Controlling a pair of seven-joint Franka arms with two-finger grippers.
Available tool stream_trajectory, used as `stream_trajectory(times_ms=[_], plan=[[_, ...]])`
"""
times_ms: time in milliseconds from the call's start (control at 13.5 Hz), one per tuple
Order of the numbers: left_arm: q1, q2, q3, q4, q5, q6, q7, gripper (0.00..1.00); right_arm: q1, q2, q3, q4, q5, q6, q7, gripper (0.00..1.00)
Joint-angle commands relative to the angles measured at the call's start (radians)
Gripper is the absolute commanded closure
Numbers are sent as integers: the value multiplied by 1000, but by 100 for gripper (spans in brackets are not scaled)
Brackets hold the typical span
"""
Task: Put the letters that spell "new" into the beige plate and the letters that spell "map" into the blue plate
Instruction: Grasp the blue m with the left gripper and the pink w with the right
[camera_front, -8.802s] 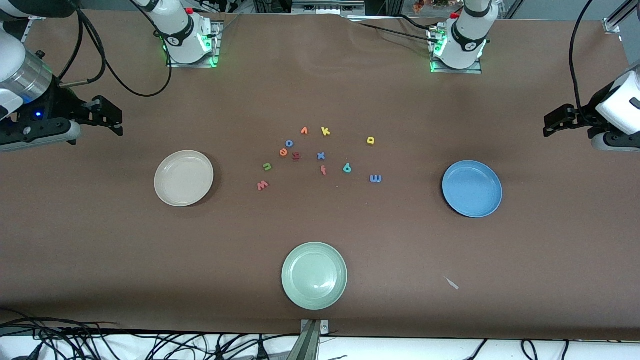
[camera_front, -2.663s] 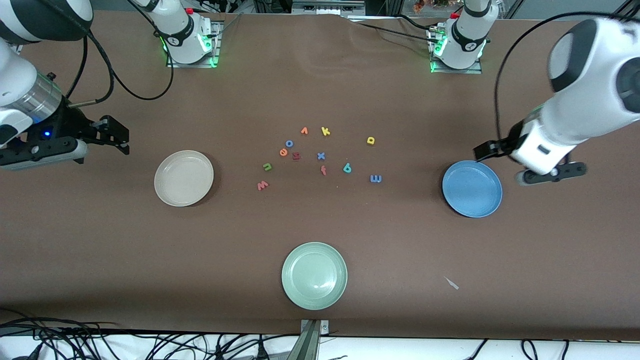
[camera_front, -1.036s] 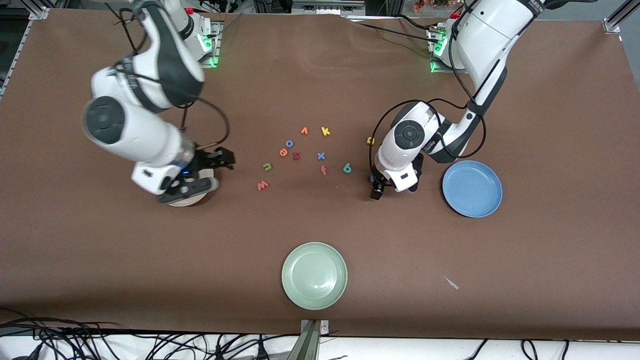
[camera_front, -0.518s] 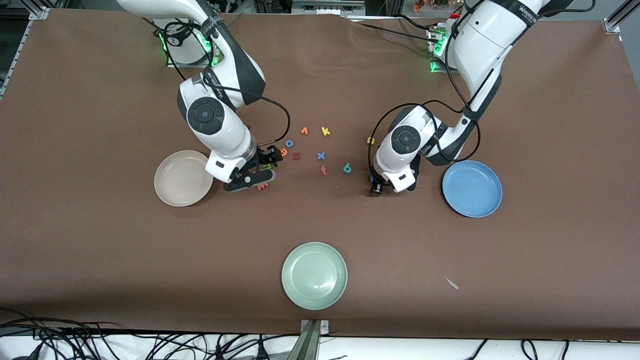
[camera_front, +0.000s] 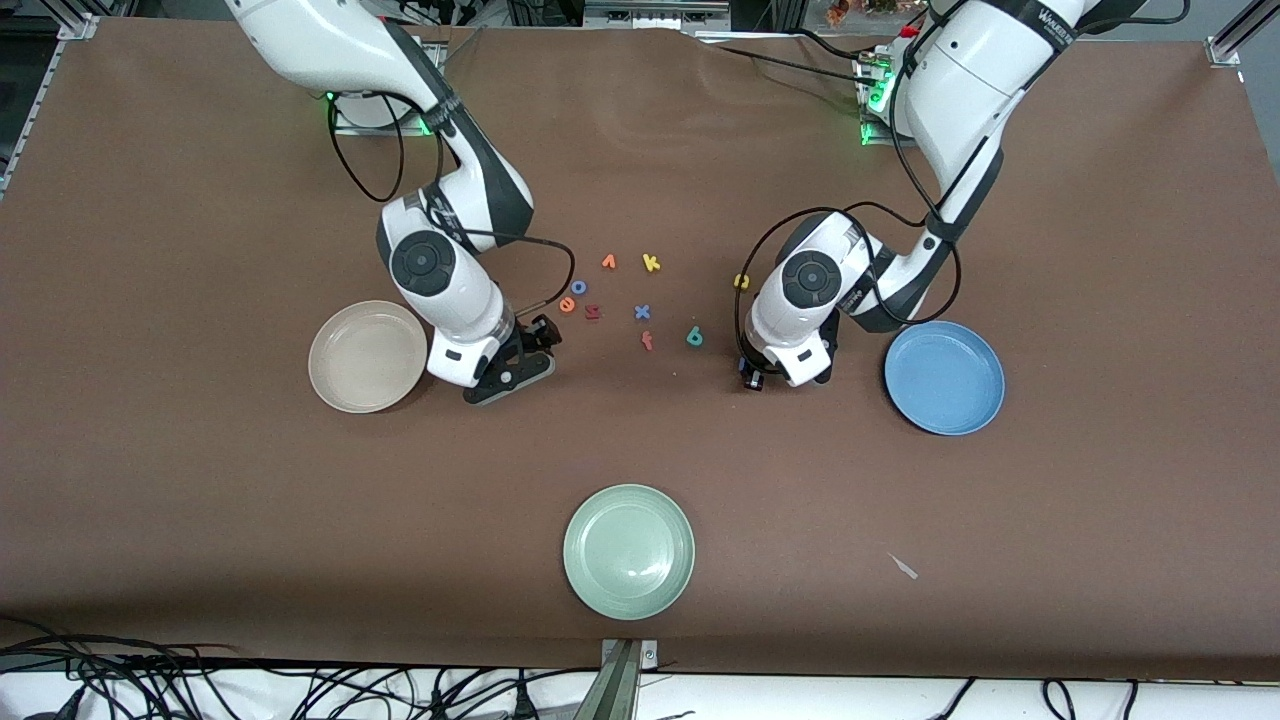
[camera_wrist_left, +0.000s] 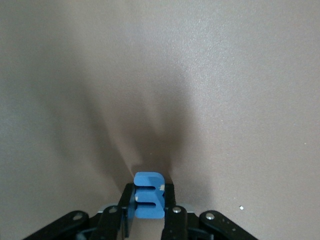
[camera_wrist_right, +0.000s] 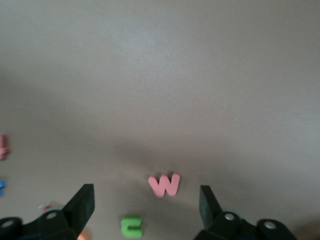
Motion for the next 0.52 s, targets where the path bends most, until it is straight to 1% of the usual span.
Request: stream_trajectory(times_ms=[0,148,296,444], plan=[[-8,5,13,41,85,-37,-26,100,-4,40,7,-3,-19,73,-22,8],[-6,2,5,128,112,-193,39,100,-4,70,8,-3,-21,127,-35,8],[-3,-5,2,181,98,-321,203,100,-4,80,10,-18,-22,159,-39,10],[18,-6,2,199,98,-419,405,100,-4,81,10,-55,-25,216,-68,12]])
